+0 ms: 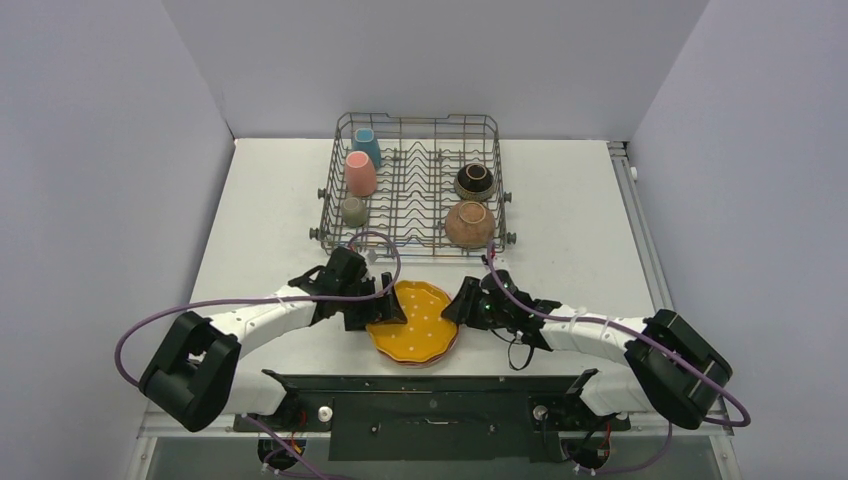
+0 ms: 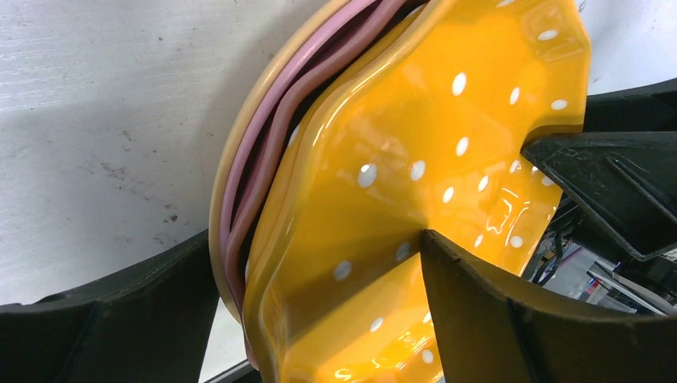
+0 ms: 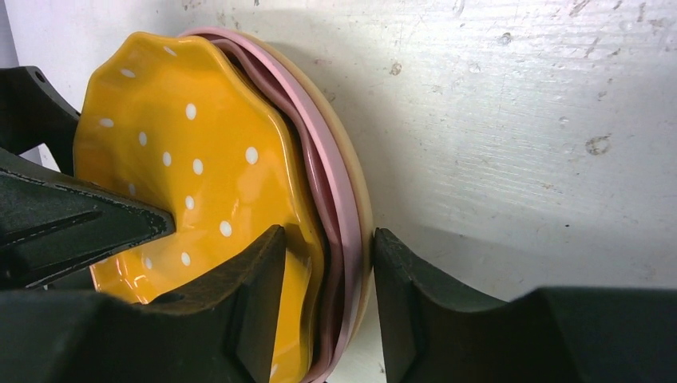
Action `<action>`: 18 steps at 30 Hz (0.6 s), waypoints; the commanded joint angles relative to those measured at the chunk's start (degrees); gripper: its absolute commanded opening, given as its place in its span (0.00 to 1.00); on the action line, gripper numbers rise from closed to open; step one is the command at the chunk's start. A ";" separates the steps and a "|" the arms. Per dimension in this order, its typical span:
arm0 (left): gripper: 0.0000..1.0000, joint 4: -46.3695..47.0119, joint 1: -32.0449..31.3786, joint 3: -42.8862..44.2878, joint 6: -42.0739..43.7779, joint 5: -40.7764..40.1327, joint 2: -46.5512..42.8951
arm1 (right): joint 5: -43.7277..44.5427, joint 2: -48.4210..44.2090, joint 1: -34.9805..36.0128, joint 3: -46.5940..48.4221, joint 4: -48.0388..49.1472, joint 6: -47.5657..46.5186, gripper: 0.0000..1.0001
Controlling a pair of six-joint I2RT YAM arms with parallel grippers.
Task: Load the mixed dishes into the dish rack
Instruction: Move the plate to the corner of the board.
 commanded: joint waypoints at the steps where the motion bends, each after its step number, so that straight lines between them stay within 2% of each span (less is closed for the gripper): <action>1: 0.75 4.18 -2.51 -0.12 -0.86 2.56 -0.85 | -2.23 -0.21 2.05 -1.41 4.03 1.12 0.28; 9: 0.64 4.39 -5.94 -0.81 -2.35 1.77 -2.17 | -0.68 -3.73 3.79 -4.54 5.15 2.83 0.25; 14: 0.54 5.46 -9.46 -1.42 -4.23 0.67 -2.96 | 0.86 -6.14 5.48 -6.19 5.22 4.28 0.24; 18: 0.50 5.86 -12.60 -1.46 -5.95 -0.33 -3.52 | 2.38 -8.70 7.85 -7.74 4.65 5.57 0.24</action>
